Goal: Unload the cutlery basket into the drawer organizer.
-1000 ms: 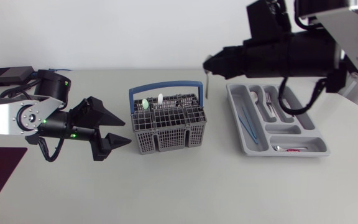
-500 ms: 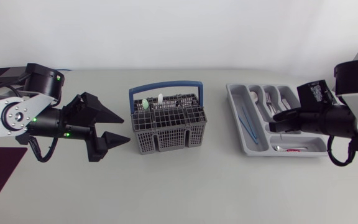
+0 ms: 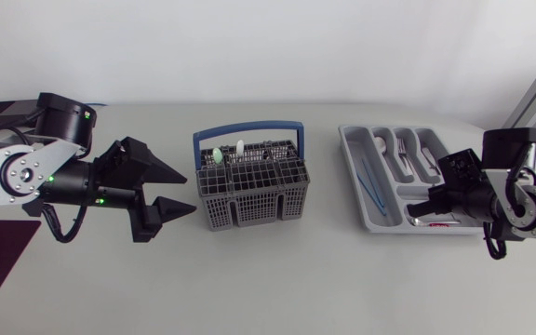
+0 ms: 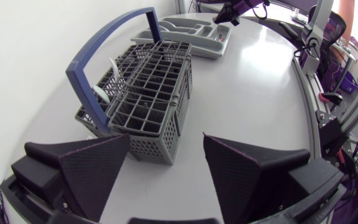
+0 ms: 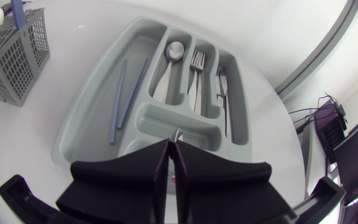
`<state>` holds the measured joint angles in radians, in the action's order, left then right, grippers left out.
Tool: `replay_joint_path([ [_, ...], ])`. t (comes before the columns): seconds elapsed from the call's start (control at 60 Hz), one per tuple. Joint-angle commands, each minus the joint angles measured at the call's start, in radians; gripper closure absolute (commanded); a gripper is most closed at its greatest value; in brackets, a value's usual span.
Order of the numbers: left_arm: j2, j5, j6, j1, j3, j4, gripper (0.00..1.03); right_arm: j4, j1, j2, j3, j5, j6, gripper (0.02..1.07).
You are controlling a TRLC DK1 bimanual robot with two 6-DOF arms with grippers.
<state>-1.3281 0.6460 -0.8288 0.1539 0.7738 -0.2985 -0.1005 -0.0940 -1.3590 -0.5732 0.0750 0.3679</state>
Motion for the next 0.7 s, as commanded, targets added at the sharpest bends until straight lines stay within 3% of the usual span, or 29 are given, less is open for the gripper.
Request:
replay_joint_path([
  [0.0,0.021,0.004,0.022,0.010,-0.001,-0.010,0.06,-0.041,-0.016,-0.057,0.029,0.017,0.034,1.01],
  [0.15,0.023,0.004,0.028,0.016,0.004,-0.014,0.06,-0.110,-0.032,-0.146,0.044,0.031,0.046,1.00],
  [0.383,0.021,0.004,0.033,0.016,0.013,-0.016,0.06,-0.157,-0.026,-0.170,0.052,0.091,0.069,0.43],
  [0.45,0.020,0.004,0.037,0.016,0.015,-0.016,0.06,-0.139,-0.016,-0.127,0.055,0.103,0.071,0.33],
  [0.567,0.007,0.004,0.056,0.016,0.022,-0.010,0.06,-0.048,0.037,-0.005,0.045,0.103,0.042,0.30],
  [0.683,-0.025,0.004,0.102,0.018,0.042,0.024,0.06,0.062,0.181,0.147,0.026,0.100,-0.030,0.30],
])
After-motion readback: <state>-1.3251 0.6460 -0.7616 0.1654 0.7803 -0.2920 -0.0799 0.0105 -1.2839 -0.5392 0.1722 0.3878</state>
